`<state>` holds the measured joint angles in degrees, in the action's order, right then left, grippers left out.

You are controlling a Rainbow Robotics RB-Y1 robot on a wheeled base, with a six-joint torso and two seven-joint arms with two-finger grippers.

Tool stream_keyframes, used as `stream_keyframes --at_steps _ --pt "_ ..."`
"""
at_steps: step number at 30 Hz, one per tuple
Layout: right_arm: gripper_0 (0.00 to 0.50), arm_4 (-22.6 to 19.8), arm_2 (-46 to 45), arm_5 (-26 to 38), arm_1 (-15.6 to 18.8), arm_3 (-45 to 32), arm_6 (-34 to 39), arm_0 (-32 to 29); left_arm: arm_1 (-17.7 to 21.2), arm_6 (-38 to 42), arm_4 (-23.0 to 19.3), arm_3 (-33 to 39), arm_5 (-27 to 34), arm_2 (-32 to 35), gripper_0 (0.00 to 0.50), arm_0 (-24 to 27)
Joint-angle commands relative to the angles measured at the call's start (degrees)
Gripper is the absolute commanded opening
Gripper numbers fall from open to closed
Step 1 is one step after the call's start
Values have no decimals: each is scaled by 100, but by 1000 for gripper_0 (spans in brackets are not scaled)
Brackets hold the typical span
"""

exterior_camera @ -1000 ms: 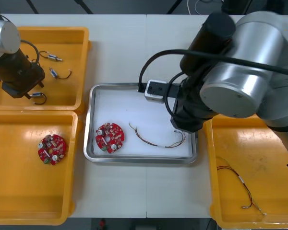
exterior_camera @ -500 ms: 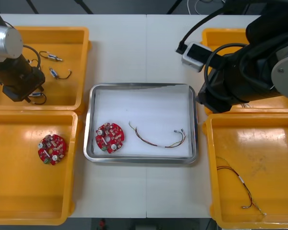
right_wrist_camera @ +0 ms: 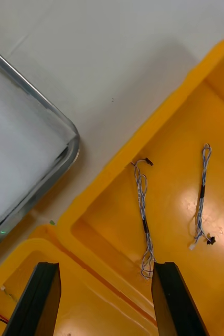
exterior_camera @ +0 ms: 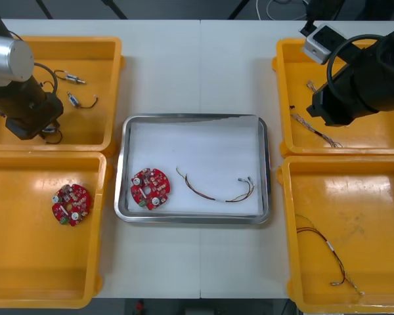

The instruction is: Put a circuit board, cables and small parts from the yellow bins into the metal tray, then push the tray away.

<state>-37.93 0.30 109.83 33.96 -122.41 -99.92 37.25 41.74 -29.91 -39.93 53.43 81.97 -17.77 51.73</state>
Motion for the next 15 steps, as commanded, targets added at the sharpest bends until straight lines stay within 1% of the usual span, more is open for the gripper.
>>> stream_keyframes --at_steps 1,5,8,11,15 --pt "500 234 -197 17 128 534 113 283 -78 -32 -68 1 -58 -60 0 277" --pt "500 260 -364 17 128 1193 113 582 -78 3 -94 1 -49 -60 0 277" --pt "500 260 -522 17 128 1580 86 661 -78 21 -94 1 -58 -60 0 268" --pt "500 366 -592 17 128 2002 16 766 -78 30 -103 1 -67 -51 0 277" --pt "500 621 -592 17 137 2643 -107 1039 -69 21 -94 45 -58 90 0 277"
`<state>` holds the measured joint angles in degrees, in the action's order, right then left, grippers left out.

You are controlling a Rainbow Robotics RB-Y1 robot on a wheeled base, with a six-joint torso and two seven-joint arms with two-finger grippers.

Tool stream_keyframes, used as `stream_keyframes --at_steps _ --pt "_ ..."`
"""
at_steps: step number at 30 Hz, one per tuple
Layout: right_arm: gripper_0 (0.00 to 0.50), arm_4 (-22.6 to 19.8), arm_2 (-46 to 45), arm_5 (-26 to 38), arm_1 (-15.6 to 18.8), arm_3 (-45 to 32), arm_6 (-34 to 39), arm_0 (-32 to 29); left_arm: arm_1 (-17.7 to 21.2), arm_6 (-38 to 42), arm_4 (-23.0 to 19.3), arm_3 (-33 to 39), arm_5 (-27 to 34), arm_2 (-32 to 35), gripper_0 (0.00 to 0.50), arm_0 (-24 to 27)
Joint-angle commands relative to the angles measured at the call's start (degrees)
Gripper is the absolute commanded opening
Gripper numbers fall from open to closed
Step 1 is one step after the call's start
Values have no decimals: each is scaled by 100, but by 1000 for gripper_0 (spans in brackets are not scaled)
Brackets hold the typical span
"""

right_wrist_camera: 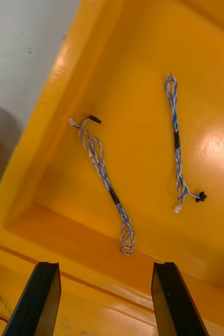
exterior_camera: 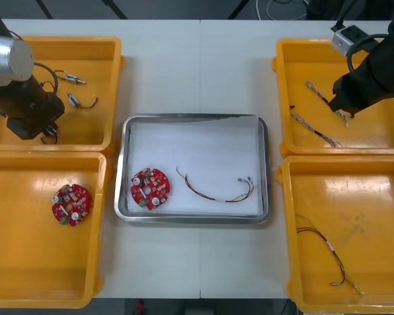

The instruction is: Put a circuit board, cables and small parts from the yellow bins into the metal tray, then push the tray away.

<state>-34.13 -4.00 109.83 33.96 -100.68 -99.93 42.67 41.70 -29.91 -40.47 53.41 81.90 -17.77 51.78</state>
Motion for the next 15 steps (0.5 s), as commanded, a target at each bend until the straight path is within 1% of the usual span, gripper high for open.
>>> stream_keyframes --at_steps 1,4,8,11,15 --pt "500 310 -163 17 137 673 -132 585 -57 12 -13 99 -16 151 0 272" --pt "500 486 -163 17 137 1183 -238 848 -13 -50 83 310 257 301 0 272" --pt "500 609 -163 12 137 1719 -369 1112 13 -111 215 653 643 459 0 272" --pt "500 688 -163 -260 137 2035 -510 1235 40 -155 215 978 995 608 0 280" --pt "500 855 -180 -656 128 2334 -976 1296 101 -199 189 1576 1461 679 0 289"
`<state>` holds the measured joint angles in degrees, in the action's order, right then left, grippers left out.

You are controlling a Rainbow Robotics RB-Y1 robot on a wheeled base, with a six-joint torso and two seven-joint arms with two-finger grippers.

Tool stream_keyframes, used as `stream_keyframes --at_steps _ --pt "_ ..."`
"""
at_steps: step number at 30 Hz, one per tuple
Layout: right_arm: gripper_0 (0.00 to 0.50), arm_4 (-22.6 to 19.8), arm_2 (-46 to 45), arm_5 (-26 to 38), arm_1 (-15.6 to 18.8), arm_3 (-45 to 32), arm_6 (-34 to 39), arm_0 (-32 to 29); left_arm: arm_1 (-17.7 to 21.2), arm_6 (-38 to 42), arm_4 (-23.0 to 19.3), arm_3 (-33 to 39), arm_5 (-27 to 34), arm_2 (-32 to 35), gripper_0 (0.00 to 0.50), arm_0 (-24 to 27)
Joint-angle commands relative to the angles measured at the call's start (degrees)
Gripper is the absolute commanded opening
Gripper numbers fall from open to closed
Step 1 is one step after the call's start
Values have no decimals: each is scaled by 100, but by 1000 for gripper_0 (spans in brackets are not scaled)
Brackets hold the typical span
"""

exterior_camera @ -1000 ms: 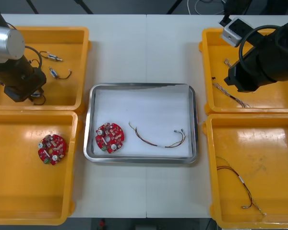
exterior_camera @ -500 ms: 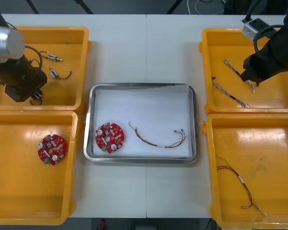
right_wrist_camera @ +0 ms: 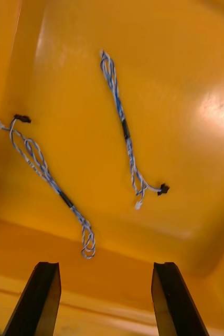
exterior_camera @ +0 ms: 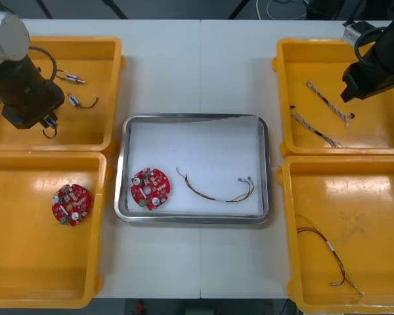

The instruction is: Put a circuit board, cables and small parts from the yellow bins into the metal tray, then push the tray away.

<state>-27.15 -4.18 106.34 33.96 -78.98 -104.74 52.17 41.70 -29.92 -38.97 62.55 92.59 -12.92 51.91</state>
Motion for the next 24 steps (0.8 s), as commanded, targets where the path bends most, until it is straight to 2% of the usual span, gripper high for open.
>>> stream_keyframes --at_steps 1,5,10,16,24 --pt "500 158 -180 -430 128 269 -574 364 101 -207 21 847 505 194 0 267" --pt "500 158 -224 -816 128 682 -811 487 92 -242 -49 1392 848 185 0 267" --pt "500 140 -224 -1423 128 1535 -1057 830 83 -277 -366 2279 1288 79 0 267" --pt "500 122 -224 -2135 23 2141 -1110 953 75 -189 -726 3272 1674 -193 0 276" --pt "500 34 -224 -2785 -109 2827 -1145 953 40 -110 -1227 4336 1741 -545 0 267"
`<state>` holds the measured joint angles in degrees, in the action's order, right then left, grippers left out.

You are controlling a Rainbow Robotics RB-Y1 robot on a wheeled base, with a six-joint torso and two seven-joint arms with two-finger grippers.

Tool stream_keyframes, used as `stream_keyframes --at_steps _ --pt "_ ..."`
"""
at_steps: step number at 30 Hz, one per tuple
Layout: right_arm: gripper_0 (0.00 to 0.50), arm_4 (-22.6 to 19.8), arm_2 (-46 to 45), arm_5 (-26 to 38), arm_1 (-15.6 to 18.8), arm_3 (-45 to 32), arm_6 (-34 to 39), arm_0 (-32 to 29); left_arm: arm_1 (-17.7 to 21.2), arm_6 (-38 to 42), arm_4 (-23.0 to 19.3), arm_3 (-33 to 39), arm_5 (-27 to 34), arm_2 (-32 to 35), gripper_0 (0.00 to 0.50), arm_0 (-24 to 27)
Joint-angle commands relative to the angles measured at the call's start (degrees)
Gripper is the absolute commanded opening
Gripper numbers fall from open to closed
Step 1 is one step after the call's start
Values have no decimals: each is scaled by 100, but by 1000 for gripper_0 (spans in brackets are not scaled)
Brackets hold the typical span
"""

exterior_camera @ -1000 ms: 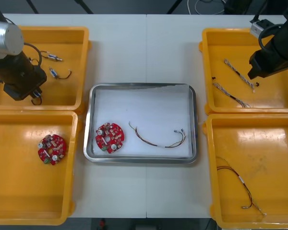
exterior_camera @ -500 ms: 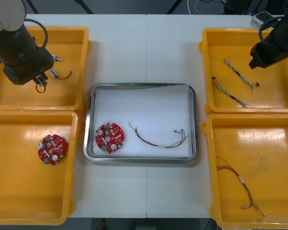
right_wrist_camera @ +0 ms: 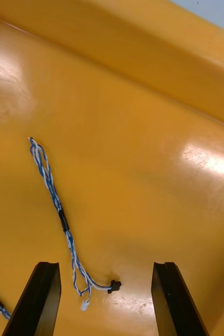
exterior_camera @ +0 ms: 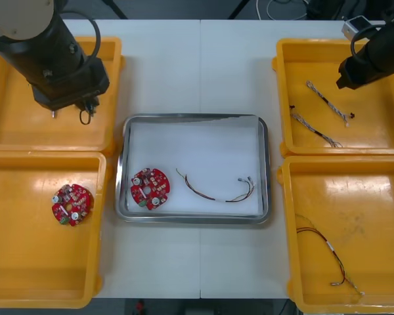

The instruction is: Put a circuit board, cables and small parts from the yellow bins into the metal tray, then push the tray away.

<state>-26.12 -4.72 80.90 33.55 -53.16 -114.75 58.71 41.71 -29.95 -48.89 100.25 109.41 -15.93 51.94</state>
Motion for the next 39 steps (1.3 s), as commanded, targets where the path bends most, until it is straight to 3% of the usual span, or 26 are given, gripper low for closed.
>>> stream_keyframes --at_steps 1,6,12,22,31,34,35,39 --pt "500 -113 -170 -338 -77 359 -153 299 4 -107 -252 680 59 -296 0 264" --pt "500 -262 -126 -637 -147 728 -162 299 -234 -116 -164 838 -25 -613 0 264" --pt "500 -359 296 -875 -165 886 -74 290 -462 -151 249 662 -517 -1237 0 264" --pt "500 -465 366 -1121 -218 1229 -100 229 -700 -283 785 -164 -1326 -1940 0 264" --pt "500 -570 410 -1156 -218 1238 -83 88 -779 -353 890 -850 -2099 -2291 0 255" --pt "258 -588 410 -1156 -218 1238 -83 36 -787 -344 952 -937 -2249 -2423 0 255" --pt "221 -605 410 -1165 -218 1238 -100 9 -796 -353 952 -990 -2284 -2432 0 255" --pt "191 -658 410 -1296 -218 1238 -127 -114 -805 -353 961 -1052 -2319 -2494 0 255"
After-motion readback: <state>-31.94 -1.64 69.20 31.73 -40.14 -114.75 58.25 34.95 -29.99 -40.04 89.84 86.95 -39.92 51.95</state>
